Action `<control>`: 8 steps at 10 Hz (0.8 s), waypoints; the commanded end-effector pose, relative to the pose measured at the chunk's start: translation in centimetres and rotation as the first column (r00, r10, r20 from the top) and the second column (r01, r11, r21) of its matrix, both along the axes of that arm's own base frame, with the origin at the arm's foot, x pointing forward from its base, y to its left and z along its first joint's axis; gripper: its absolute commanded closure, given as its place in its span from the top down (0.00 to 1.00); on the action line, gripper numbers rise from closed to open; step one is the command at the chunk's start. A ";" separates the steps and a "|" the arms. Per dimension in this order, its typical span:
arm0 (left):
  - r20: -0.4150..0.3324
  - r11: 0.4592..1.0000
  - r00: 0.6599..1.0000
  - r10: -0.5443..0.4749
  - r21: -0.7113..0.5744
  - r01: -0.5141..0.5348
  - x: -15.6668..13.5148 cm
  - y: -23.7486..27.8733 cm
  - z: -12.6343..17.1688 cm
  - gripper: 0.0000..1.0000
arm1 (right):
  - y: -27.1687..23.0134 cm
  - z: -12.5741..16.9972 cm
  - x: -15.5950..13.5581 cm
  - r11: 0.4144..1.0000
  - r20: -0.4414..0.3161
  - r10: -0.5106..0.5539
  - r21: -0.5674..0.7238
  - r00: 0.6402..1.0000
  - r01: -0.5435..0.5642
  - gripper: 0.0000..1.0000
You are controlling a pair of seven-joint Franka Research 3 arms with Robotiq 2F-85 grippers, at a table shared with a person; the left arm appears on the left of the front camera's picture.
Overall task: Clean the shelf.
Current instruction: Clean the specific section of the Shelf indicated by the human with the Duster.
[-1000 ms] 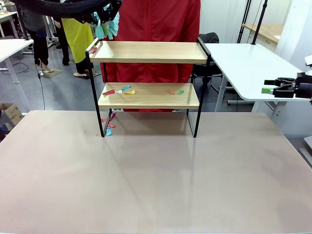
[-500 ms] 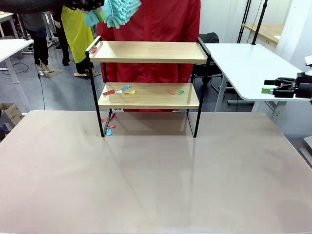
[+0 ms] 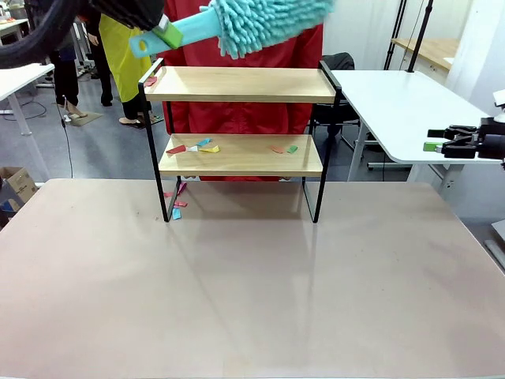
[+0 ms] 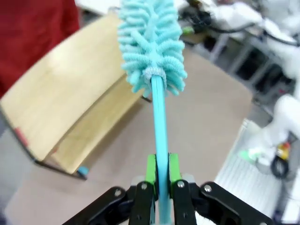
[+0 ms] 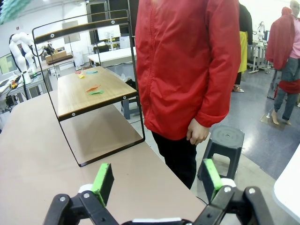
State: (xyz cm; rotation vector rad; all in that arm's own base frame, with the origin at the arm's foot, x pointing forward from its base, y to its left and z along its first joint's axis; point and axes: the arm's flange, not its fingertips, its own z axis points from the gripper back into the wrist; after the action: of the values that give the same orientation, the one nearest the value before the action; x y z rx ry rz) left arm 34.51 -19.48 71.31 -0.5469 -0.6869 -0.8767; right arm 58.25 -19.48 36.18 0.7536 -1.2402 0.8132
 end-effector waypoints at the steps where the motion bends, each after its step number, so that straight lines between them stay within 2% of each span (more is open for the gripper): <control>1: 0.019 0.976 0.976 -0.216 0.037 0.215 1.2 2.5 -0.2 0.13 | 0.2 0.8 0.0 1.000 -0.016 -0.015 -0.004 1.000 0.015 1.00; 3: 0.038 0.931 0.943 -0.330 0.181 0.318 1.5 2.9 -0.6 0.13 | 0.2 0.8 0.0 1.000 -0.016 -0.015 -0.004 1.000 0.015 1.00; 5: 0.009 0.870 0.919 -0.393 0.329 0.369 1.4 3.7 -1.2 0.13 | 0.2 0.8 0.0 1.000 -0.016 -0.015 -0.004 1.000 0.015 1.00; 7: -0.061 0.776 0.901 -0.429 0.486 0.403 1.3 5.0 -2.4 0.13 | 0.2 0.8 0.0 1.000 -0.016 -0.015 -0.004 1.000 0.015 1.00; 8: -0.108 0.711 0.885 -0.453 0.556 0.431 1.2 5.6 -3.0 0.13 | 0.2 0.8 0.0 1.000 -0.016 -0.015 -0.004 1.000 0.015 1.00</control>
State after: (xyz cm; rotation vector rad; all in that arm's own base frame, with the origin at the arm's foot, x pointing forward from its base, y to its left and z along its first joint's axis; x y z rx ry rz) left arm 35.74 -14.46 68.04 -0.2248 -0.3268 -1.4282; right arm 58.25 -19.47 36.17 0.7537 -1.2401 0.8133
